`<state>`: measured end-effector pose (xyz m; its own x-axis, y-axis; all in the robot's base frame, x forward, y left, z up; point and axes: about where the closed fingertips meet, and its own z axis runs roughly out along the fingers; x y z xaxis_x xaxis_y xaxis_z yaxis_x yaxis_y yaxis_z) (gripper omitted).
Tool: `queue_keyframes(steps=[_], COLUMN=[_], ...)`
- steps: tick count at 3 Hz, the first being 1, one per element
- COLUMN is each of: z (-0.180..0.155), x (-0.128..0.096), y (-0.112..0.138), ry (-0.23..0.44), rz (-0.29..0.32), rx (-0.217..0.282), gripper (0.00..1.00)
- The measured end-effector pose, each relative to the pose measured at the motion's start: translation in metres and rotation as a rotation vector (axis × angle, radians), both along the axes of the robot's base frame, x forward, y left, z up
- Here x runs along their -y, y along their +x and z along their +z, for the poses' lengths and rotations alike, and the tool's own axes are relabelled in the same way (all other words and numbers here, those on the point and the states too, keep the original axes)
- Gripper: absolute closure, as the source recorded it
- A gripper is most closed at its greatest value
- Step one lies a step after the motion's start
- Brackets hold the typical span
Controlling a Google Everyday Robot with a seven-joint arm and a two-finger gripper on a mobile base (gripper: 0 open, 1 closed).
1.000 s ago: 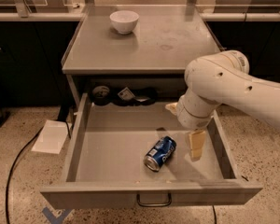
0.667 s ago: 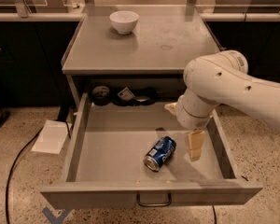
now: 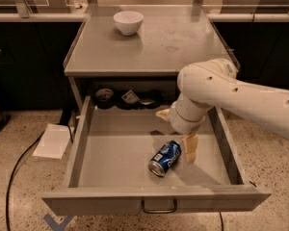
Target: Pick pepsi can from top drawer and place on counter
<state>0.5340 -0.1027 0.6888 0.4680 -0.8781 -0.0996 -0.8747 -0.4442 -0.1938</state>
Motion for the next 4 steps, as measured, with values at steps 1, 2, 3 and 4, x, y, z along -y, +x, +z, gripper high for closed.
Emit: queue_keyframes(steps=[1,2,3,4], z=[-0.028,-0.055,-0.075,-0.091], x=[-0.015,-0.02,-0.026,-0.033], y=[0.001,-0.008,-0.017,-0.024], ry=[0.021,0.038,0.056,0.058], rz=[0.042,0.05,0.054,0.071], rx=[-0.037,-0.084,-0.121,-0.156], gripper=[0.0,0.0,0.0,0.18])
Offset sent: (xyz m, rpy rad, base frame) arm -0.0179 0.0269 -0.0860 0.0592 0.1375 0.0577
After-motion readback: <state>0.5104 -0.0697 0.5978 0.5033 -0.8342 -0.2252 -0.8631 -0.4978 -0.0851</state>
